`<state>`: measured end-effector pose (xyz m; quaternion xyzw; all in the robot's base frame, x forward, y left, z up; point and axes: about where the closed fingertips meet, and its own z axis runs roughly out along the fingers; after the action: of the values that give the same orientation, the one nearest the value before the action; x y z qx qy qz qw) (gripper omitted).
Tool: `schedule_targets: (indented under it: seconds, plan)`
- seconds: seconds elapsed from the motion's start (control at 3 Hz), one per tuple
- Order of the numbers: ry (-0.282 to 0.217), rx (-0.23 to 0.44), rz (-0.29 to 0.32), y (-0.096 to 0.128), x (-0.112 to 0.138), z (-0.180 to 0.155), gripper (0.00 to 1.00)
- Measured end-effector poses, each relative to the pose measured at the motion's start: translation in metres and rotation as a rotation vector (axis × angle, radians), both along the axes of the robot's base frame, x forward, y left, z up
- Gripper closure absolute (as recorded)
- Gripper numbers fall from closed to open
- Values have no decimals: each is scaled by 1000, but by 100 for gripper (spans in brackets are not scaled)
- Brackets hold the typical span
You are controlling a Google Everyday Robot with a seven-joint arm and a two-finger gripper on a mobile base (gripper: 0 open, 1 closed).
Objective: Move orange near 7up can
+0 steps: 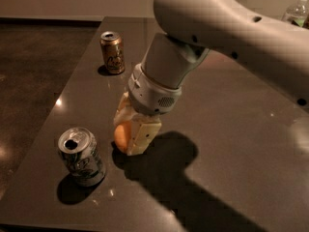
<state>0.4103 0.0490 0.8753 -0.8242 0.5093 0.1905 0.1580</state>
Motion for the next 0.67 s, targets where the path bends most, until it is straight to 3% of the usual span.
schedule_targets:
  seconds: [0.67]
  plan:
    - [10,-24,42,16,-13,-10,30]
